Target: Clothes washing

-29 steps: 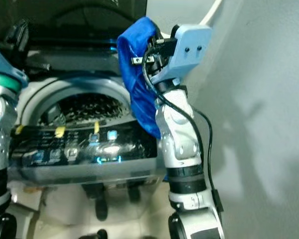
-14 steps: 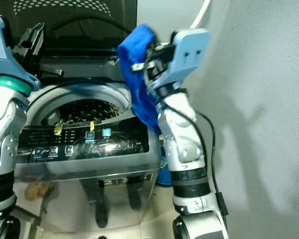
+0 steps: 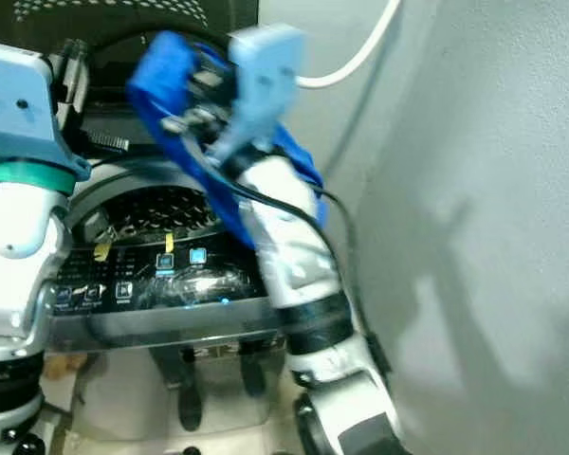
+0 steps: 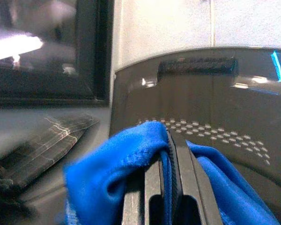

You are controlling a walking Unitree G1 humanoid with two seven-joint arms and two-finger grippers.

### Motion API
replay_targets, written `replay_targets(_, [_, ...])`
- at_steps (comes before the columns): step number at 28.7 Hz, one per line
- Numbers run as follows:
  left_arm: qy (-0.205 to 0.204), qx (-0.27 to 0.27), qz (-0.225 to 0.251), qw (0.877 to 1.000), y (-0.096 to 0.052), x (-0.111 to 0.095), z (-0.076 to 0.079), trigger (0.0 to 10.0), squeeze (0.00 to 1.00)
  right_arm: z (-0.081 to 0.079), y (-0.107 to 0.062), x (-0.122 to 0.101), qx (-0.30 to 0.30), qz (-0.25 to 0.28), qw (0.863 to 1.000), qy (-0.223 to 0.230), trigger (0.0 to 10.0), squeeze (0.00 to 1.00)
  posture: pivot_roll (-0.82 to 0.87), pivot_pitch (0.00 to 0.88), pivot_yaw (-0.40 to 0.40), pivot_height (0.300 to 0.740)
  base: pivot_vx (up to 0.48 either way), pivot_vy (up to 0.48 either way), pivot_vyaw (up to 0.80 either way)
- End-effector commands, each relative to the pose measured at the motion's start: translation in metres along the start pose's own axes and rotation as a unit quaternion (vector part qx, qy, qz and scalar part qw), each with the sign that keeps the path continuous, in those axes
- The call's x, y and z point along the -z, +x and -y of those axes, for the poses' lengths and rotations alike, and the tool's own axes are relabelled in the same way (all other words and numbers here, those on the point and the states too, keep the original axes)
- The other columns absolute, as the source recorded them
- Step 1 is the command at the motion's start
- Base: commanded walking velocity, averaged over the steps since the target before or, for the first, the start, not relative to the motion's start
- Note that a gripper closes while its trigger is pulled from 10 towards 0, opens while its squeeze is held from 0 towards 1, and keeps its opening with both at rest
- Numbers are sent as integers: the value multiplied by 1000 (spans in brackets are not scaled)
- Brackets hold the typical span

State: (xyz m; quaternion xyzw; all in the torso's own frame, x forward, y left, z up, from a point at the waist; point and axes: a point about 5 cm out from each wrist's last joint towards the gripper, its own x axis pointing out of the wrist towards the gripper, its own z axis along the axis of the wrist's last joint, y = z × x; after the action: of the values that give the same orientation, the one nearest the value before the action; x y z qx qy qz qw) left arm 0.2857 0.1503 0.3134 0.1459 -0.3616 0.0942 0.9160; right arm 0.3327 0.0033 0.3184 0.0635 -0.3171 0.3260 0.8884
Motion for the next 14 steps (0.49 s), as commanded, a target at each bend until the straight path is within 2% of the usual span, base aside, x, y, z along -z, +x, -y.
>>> replay_targets(1, [21,-38,-13,999,-4,4,-9,10000,0,-16,14,-6,17,33,999,25,10000,0,67,22,9,740,0,0,0])
replay_targets(4, [-1,-47,-65,997,-15,16,-8,10000,0,-12,25,-8,38,32,998,35,10000,0,82,21,-1,740,0,0,0])
replay_targets(5, [-14,-48,-93,994,-20,22,-6,10000,0,-12,25,-4,33,22,999,24,10000,0,82,21,-3,740,0,0,0])
replay_targets(7, [-22,-49,-111,992,-22,27,-5,10000,0,-13,24,-1,28,15,999,15,10000,0,83,21,-3,740,0,0,0])
replay_targets(8, [-38,-46,-137,989,-27,34,-2,10000,0,-13,21,23,11,-64,995,-75,10000,0,82,21,-3,740,0,0,0])
replay_targets(9, [-38,-46,-137,989,-27,34,-2,10000,0,-13,21,23,11,-64,995,-75,10000,0,82,21,-3,740,0,0,0])
replay_targets(11, [-38,-41,-137,989,-29,35,-1,10000,0,-5,10,47,4,-132,982,-137,10000,0,76,22,-2,740,0,0,0])
replay_targets(12, [-38,-41,-137,989,-29,35,-1,10000,0,-5,10,47,4,-132,982,-137,10000,0,76,22,-2,740,0,0,0])
replay_targets(13, [-34,-43,-135,989,-29,35,-1,10000,0,5,3,56,3,-152,978,-145,10000,957,69,20,3,740,0,0,0])
replay_targets(14, [-34,-43,-135,989,-29,35,-1,10000,0,5,3,56,3,-152,978,-145,10000,957,69,20,3,740,0,0,0])
